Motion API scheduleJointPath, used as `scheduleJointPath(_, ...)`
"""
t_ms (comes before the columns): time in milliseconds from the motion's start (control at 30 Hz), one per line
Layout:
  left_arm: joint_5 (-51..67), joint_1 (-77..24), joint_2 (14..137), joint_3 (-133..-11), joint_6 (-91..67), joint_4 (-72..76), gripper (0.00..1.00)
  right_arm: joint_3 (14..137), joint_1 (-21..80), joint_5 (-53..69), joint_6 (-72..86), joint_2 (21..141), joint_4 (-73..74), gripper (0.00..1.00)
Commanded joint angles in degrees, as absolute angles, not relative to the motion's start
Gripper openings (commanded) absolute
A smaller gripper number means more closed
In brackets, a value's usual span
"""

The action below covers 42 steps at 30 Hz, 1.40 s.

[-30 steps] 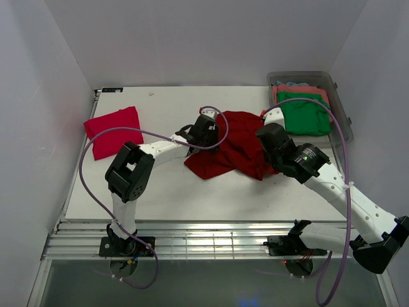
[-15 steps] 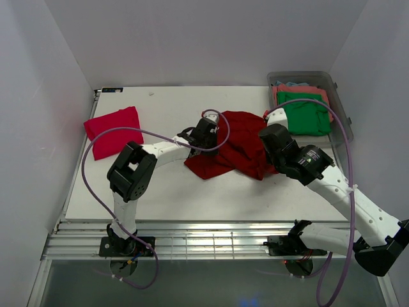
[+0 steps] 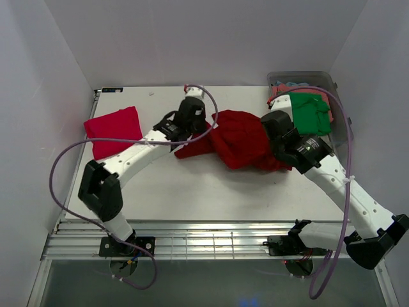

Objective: Fold and stack the t-shirts
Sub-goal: Flatten the tshirt out

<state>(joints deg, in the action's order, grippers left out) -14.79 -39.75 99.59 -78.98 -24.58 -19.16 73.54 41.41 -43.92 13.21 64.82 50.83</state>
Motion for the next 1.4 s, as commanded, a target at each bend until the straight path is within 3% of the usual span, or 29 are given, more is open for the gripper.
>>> scheduleJointPath(0,-23.2,-35.4,86.6,-86.5,-20.1,-19.7,0.0,81.0,35.9,-45.8,7.4,68.1,43.3,0.08)
scheduleJointPath(133,-24.1,-33.2,81.0,-90.9,-15.1,-20.7,0.0,91.4,27.5,-40.0,1.0,73.4,39.8,0.08)
scheduleJointPath(367,-33.6,-33.1,68.3,-90.9,-10.7,-19.5,0.0,113.1,25.5,-36.5,-3.4,78.7,43.9,0.08)
scheduleJointPath(500,-26.0,-33.1,60.7,-91.9,-8.7,-19.4,0.0,120.3,25.6,-29.2,-4.7,75.3,47.3,0.08)
scheduleJointPath(600,-16.6,-33.1,57.0,-92.6,-9.1,-23.7,0.0,120.9,25.6,-21.6,-5.9,70.0,46.0,0.08)
scheduleJointPath(867,-11.0,-33.1,46.7,-93.7,-17.9,-28.8,0.0,127.7,25.6,-7.7,-4.9,61.0,48.3,0.08)
scheduleJointPath(1067,-5.5,-33.0,46.2,-98.5,-25.0,-32.5,0.0,133.4,25.2,-5.1,-0.4,58.9,42.7,0.08)
scheduleJointPath(1367,-7.8,-32.6,47.4,-95.8,-26.5,-39.1,0.0,125.2,25.1,-9.7,2.2,61.7,37.4,0.08)
